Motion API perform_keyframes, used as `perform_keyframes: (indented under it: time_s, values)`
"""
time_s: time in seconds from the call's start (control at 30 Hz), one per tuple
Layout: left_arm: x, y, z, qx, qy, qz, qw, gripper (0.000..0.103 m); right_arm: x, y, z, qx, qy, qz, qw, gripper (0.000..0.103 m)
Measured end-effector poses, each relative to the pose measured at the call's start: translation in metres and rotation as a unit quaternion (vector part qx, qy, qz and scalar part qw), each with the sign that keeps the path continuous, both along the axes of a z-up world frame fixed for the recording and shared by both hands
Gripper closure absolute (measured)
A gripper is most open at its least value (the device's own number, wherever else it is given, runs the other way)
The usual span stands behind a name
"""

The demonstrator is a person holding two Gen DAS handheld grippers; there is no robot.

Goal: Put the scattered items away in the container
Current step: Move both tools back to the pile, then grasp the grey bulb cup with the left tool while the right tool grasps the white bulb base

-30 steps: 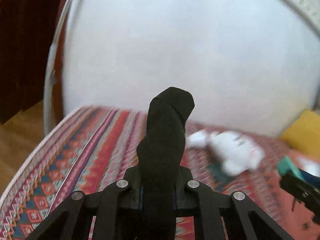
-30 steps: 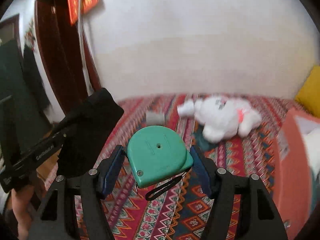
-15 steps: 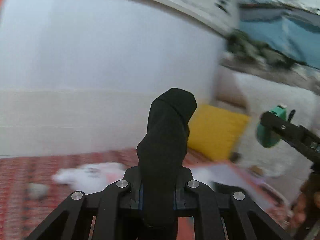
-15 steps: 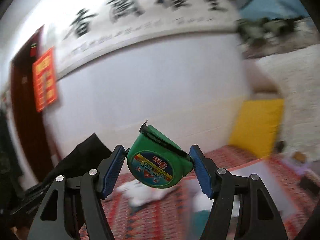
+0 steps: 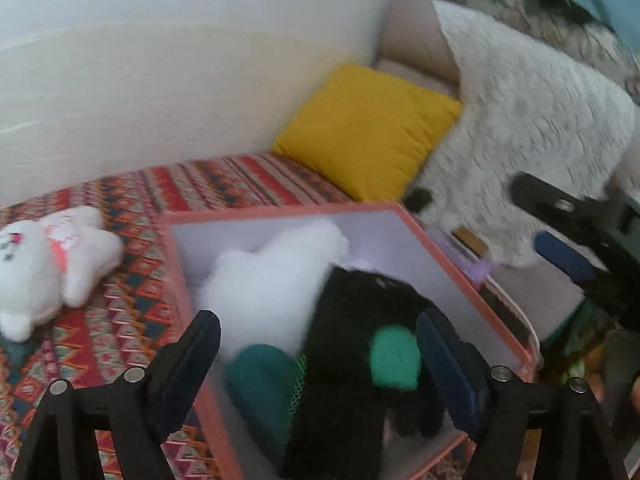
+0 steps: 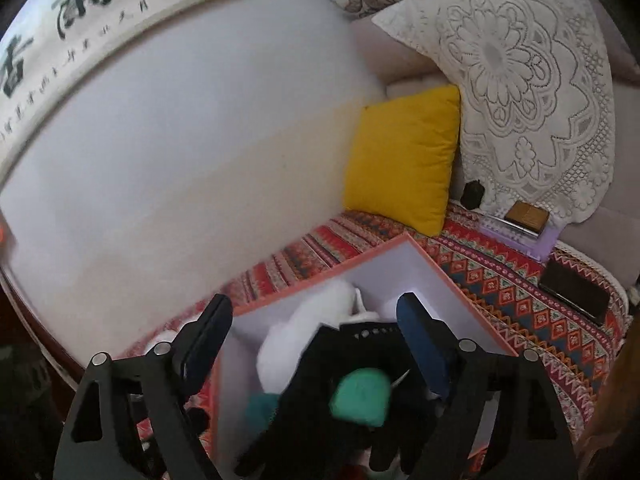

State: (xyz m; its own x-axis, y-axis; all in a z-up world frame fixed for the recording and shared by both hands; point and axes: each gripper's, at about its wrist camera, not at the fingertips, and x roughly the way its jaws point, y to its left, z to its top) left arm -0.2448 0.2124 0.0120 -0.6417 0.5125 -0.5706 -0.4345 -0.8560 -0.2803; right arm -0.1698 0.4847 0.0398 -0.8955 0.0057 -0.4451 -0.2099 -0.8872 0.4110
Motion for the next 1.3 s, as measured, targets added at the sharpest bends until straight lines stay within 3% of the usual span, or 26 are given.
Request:
perform_keyframes:
  time_s: [0.23,0.4,0.47,0.53,0.57,0.6,0.63,0.7,0.8,0.9,0.97,1.03,1.13,1.2,1.3]
  values:
    - [0.017,-0.078,-0.001,-0.018,0.018,0.071,0.9971,0.012,0.008,-0.016,0.022,0.004,0.036,0.014,0.999,0.011]
    - [0.041,-0.163,-0.011,-0.057,0.028,0.129,0.9896,0.012,0.01,-0.067,0.037,0.016,0.055,0.066,0.996,0.01]
    - [0.062,-0.207,-0.002,-0.06,0.056,0.159,0.9839,0.012,0.029,-0.096,0.052,0.021,0.084,0.053,0.995,0.012]
    - [0.091,-0.254,0.014,-0.068,0.115,0.194,0.9718,0.007,0.082,-0.129,0.083,0.031,0.197,0.023,0.98,0.007]
    - [0.106,-0.278,0.022,-0.077,0.147,0.213,0.9629,0.0,0.114,-0.153,0.099,0.053,0.268,0.031,0.961,0.0]
    - [0.115,-0.298,0.025,-0.087,0.169,0.226,0.9555,0.0,0.14,-0.181,0.109,0.095,0.316,0.031,0.943,0.0]
    - [0.115,-0.315,0.023,-0.097,0.171,0.235,0.9517,0.0,0.163,-0.207,0.117,0.132,0.355,0.032,0.925,0.0]
    - [0.107,-0.346,0.013,-0.106,0.155,0.254,0.9488,0.0,0.174,-0.247,0.117,0.169,0.367,0.049,0.913,0.0]
    - [0.074,-0.387,-0.021,-0.063,0.09,0.273,0.9558,0.0,0.135,-0.288,0.1,0.145,0.311,0.16,0.925,0.0]
    - [0.032,-0.404,-0.062,-0.038,0.046,0.282,0.9576,0.0,0.048,-0.335,0.061,0.086,0.185,0.308,0.929,0.0]
    - [0.001,-0.401,-0.089,-0.037,0.022,0.282,0.9585,0.0,-0.02,-0.361,0.029,0.03,0.089,0.377,0.921,0.0]
    - [-0.032,-0.394,-0.115,-0.031,-0.003,0.273,0.9615,0.0,-0.096,-0.386,-0.007,-0.037,-0.006,0.422,0.906,0.0]
    - [-0.076,-0.383,-0.146,-0.025,-0.03,0.266,0.9631,0.0,-0.207,-0.426,-0.057,-0.087,-0.119,0.428,0.892,0.0]
    - [-0.105,-0.382,-0.163,-0.017,-0.049,0.27,0.9615,0.0,-0.253,-0.45,-0.074,-0.066,-0.154,0.434,0.885,0.0]
    - [-0.141,-0.385,-0.183,-0.005,-0.074,0.28,0.9572,0.0,-0.306,-0.495,-0.095,0.056,-0.192,0.432,0.88,0.0]
